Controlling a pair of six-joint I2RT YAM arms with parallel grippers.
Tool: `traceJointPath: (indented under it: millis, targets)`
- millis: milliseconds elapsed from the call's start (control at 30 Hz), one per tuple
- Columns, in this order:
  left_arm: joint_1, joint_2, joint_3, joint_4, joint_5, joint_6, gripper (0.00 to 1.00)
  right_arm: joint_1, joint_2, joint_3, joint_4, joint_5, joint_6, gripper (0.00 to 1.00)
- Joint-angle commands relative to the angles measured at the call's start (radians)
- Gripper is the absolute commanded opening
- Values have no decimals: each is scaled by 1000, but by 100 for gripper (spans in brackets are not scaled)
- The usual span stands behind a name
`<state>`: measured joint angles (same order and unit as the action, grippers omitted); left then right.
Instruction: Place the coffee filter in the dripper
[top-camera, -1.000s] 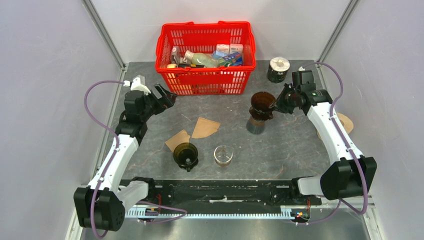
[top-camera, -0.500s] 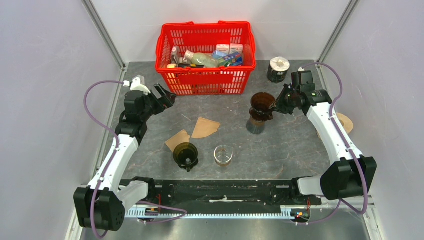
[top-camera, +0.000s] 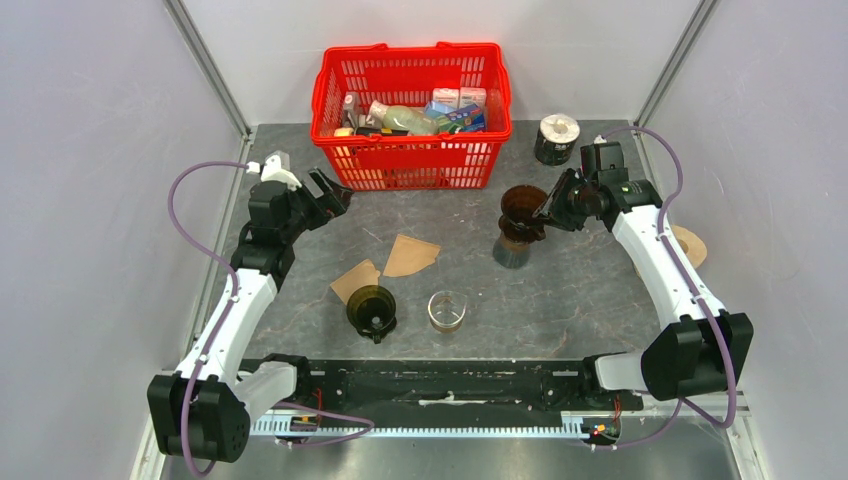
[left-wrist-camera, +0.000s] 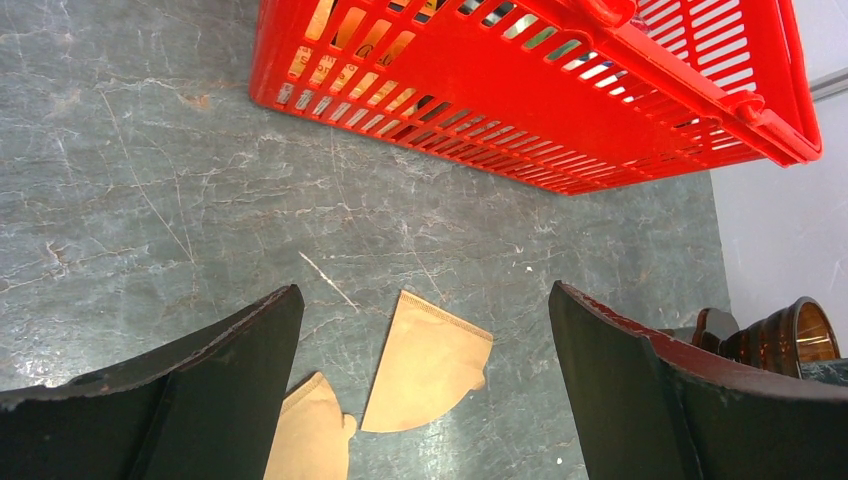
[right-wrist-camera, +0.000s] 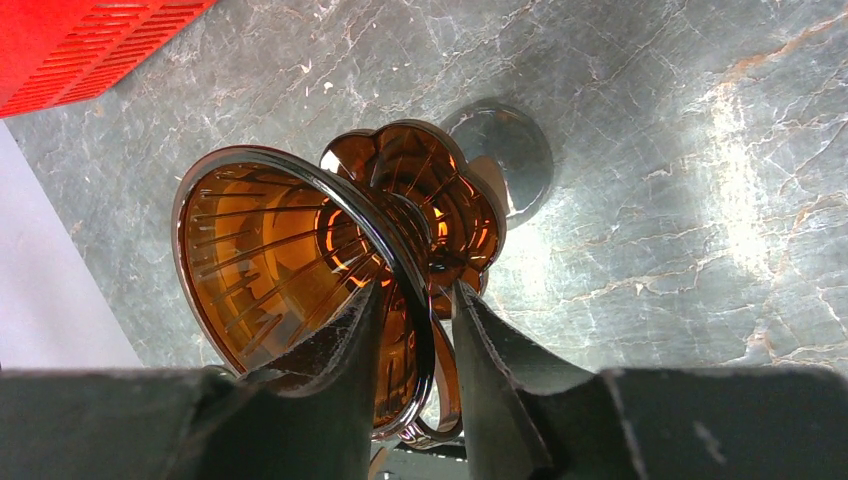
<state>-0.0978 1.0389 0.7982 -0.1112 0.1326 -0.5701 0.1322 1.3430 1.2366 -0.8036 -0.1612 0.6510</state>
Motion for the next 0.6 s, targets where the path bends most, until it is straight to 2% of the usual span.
traceJointPath:
  millis: [0, 267, 433, 467, 567]
  targets:
    - [-3, 6, 24, 11, -7, 35, 100, 5, -17, 2, -3, -5, 6, 42]
    - [-11, 15, 25, 19, 17, 21, 100, 4, -28, 39, -3, -1, 2, 67]
    - [-27, 31, 31, 30, 49, 5, 100, 4, -76, 63, 2, 55, 4, 94]
    - [-35, 37, 34, 32, 57, 4, 100, 4, -89, 64, 8, 66, 3, 97]
    - [-66, 68, 53, 19, 54, -31, 100, 4, -143, 46, 37, 98, 2, 97]
